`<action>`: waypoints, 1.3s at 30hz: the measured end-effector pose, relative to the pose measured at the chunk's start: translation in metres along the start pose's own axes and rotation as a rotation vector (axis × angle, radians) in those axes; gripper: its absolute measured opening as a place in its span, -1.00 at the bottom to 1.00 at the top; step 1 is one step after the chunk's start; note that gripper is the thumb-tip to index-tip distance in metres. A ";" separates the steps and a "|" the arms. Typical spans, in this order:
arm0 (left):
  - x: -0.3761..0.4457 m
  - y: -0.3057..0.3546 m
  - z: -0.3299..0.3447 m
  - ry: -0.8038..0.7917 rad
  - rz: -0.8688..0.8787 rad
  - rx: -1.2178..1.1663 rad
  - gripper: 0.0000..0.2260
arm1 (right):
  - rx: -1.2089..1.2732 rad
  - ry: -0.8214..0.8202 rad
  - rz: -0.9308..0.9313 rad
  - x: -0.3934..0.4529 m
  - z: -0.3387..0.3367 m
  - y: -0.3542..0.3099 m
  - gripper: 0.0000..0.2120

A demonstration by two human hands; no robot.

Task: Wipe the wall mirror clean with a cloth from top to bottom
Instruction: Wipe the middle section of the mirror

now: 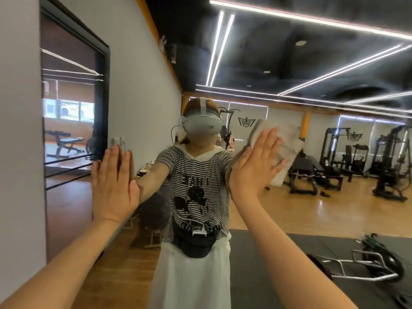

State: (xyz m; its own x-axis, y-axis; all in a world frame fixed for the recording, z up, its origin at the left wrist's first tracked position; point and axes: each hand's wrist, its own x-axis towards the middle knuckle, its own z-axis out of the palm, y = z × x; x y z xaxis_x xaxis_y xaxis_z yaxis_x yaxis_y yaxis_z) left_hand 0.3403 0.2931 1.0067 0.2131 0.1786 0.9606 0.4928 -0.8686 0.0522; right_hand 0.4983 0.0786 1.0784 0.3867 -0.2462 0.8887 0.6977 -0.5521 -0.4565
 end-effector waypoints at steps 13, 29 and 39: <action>0.001 -0.001 -0.003 0.023 0.017 -0.004 -0.44 | -0.150 -0.154 -0.613 -0.040 -0.010 0.052 -0.50; 0.001 -0.003 0.002 0.018 0.013 0.017 -0.42 | -0.116 -0.085 -0.442 -0.096 0.028 -0.027 -0.34; 0.001 -0.001 0.002 0.060 -0.013 -0.019 -0.43 | -0.064 -0.075 -0.446 -0.100 0.031 -0.029 -0.41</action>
State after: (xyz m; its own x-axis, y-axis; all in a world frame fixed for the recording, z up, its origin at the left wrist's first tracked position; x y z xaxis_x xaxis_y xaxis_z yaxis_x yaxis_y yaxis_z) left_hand 0.3413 0.2950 1.0071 0.1554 0.1623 0.9744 0.4793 -0.8749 0.0693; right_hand 0.4588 0.1438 1.0017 0.1009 0.0842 0.9913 0.7681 -0.6399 -0.0238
